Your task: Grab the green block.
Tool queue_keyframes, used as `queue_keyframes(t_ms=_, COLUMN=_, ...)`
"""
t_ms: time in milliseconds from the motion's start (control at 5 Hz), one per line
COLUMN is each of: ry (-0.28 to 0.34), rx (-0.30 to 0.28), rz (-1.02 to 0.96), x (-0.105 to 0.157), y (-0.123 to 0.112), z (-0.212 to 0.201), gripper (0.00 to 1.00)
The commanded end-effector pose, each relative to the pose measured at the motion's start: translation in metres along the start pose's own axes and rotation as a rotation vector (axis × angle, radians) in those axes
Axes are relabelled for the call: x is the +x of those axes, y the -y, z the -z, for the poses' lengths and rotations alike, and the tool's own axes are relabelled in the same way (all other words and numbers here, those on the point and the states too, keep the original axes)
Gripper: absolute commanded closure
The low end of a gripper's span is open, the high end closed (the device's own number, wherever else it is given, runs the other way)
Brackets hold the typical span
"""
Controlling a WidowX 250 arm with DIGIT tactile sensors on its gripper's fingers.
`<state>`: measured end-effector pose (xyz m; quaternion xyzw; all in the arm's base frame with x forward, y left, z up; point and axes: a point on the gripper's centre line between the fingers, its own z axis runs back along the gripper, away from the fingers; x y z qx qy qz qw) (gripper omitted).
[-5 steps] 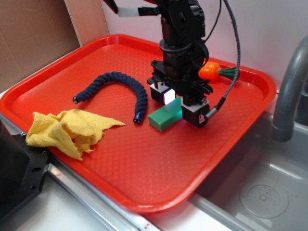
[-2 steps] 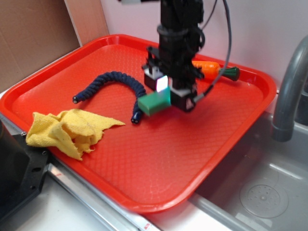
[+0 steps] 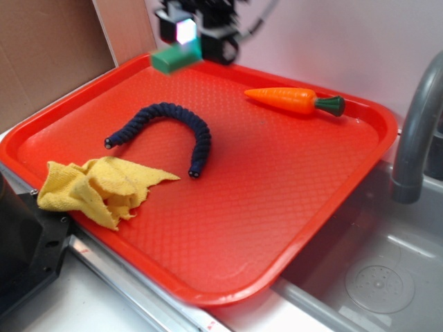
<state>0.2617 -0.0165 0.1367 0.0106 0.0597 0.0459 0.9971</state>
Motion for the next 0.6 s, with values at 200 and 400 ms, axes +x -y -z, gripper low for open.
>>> queue_keyframes(t_ms=200, ry=0.249, rx=0.054, rz=-0.037, x=-0.058, y=-0.024, z=-0.040, gripper=1.00)
queue_keyframes(t_ms=400, ry=0.176, rx=0.039, rz=-0.050, x=-0.056, y=-0.028, z=-0.038, gripper=1.00)
